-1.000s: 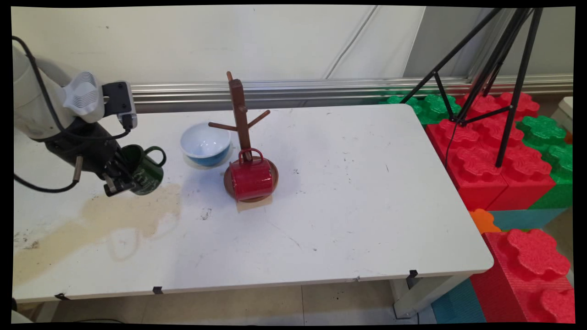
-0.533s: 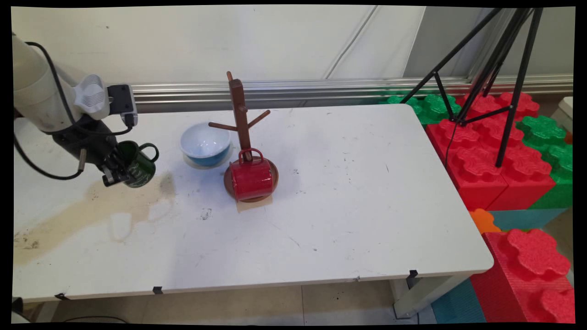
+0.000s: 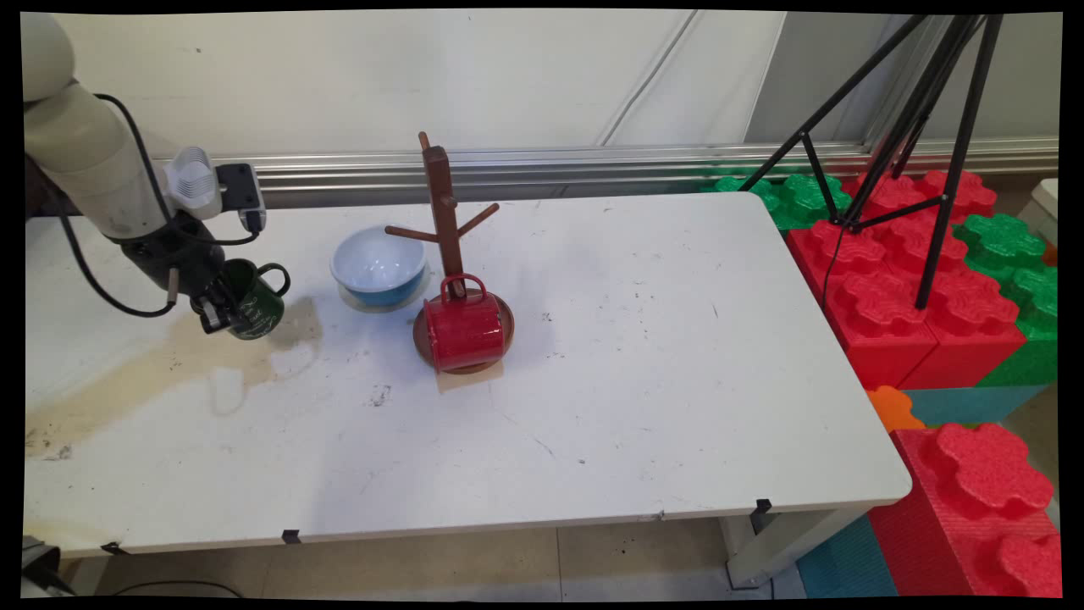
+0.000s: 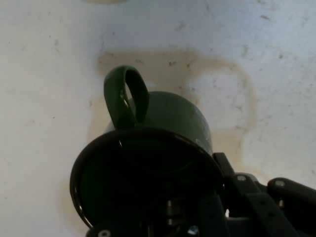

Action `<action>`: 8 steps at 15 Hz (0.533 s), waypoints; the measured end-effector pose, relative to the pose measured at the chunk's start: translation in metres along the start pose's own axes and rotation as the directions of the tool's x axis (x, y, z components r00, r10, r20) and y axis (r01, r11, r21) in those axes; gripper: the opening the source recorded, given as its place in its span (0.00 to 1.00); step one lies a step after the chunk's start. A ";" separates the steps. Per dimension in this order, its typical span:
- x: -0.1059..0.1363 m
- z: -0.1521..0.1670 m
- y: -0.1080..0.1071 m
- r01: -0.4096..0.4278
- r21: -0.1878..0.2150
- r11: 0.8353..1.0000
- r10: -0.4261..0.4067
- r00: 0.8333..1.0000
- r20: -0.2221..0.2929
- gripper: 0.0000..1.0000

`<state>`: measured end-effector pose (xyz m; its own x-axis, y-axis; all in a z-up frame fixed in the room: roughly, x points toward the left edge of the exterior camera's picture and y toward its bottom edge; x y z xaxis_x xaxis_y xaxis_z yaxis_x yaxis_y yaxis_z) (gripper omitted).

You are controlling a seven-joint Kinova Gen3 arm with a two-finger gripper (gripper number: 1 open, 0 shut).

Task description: Place the picked object on the table

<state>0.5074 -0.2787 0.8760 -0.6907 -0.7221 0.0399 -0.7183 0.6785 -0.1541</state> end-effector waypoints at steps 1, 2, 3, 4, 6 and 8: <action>0.001 0.005 -0.003 0.002 -0.002 1.000 -0.002 1.000 0.004 0.00; 0.002 0.008 -0.006 0.004 -0.004 1.000 -0.004 1.000 0.008 0.00; 0.003 0.012 -0.009 0.005 -0.006 1.000 -0.005 1.000 0.012 0.00; 0.004 0.017 -0.012 0.005 -0.007 1.000 -0.005 1.000 0.017 0.00; 0.006 0.025 -0.017 0.009 -0.009 1.000 -0.009 1.000 0.026 0.00; 0.007 0.029 -0.020 0.012 -0.010 1.000 -0.012 0.999 0.033 0.00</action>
<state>0.5189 -0.3012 0.8503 -0.6790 -0.7341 0.0095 -0.7274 0.6710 -0.1438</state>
